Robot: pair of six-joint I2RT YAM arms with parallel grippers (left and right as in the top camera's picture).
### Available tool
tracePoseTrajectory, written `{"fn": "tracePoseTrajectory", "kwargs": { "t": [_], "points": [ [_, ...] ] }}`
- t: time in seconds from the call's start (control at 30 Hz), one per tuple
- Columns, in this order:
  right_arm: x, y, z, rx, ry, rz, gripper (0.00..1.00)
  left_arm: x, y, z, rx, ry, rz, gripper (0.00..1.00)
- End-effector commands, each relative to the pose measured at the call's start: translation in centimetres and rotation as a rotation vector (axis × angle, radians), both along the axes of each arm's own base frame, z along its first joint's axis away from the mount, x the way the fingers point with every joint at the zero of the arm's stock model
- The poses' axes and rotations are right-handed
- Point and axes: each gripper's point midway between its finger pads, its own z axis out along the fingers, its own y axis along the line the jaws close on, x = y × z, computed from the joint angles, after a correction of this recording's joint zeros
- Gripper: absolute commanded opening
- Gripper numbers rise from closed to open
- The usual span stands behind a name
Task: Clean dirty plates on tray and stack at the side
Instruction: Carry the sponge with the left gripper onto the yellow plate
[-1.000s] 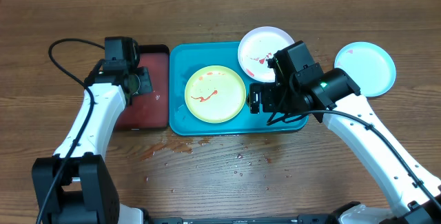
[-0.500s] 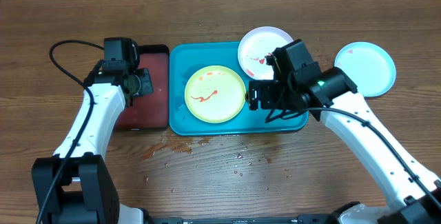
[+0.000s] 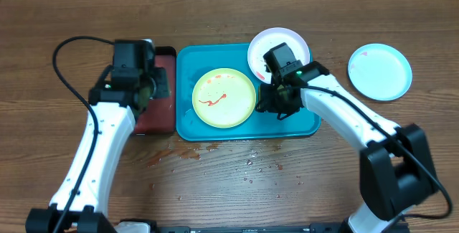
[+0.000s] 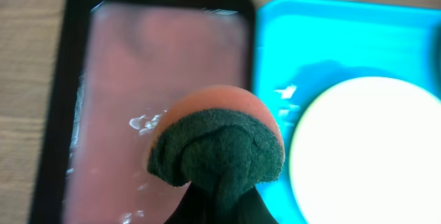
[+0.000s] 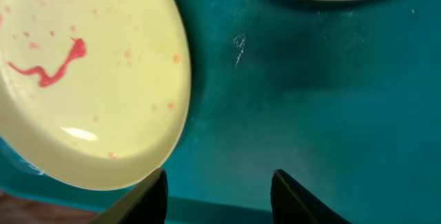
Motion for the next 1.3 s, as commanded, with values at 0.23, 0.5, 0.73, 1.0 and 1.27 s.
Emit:
{"fn": "tracePoseTrajectory", "kwargs": {
  "t": [0.23,0.5,0.73,1.0,1.27],
  "points": [
    [2.7,1.2,-0.9,0.027,-0.079,-0.05,0.4,-0.3,-7.2,-0.5,-0.117,0.011,-0.058,0.04],
    [2.4,2.2,-3.3,0.001,-0.054,-0.032,0.4,0.0,-11.6,-3.7,-0.13,0.058,-0.115,0.04],
    [3.0,2.6,-4.2,-0.001,-0.069,-0.036,0.36,0.3,-13.7,-6.8,-0.161,0.113,-0.151,0.04],
    [3.2,3.2,-5.4,0.029,-0.049,-0.056,0.04,-0.1,-15.4,-9.6,-0.223,0.189,-0.163,0.04],
    [3.8,3.9,-5.0,0.08,-0.049,-0.127,0.04,-0.1,-16.2,-12.5,-0.211,0.232,-0.167,0.04]
  ]
}}
